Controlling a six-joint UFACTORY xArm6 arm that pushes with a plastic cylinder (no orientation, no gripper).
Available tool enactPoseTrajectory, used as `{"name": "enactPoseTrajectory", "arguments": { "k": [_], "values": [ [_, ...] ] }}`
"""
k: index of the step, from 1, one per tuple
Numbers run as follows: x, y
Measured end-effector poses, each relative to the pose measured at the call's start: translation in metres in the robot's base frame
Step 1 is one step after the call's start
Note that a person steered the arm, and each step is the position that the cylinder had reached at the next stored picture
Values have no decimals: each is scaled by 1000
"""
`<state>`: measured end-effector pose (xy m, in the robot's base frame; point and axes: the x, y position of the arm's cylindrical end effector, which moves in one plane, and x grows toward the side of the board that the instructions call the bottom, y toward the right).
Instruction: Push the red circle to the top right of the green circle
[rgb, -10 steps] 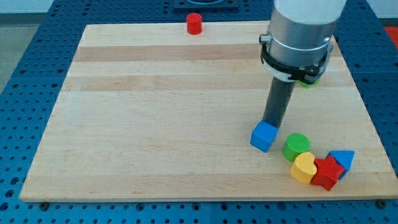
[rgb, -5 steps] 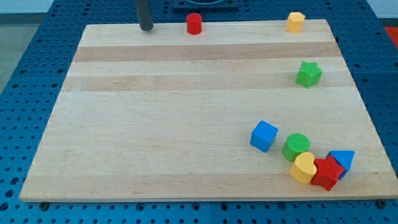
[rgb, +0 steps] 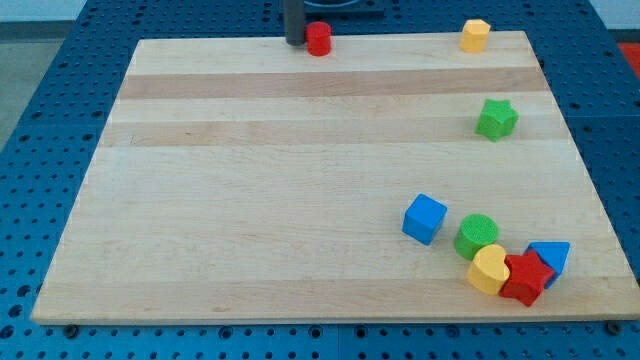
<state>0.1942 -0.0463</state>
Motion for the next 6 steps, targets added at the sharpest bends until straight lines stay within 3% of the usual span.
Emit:
{"name": "enactPoseTrajectory", "arguments": {
  "k": [4,6],
  "values": [
    [12,132],
    [21,127]
  ]
}}
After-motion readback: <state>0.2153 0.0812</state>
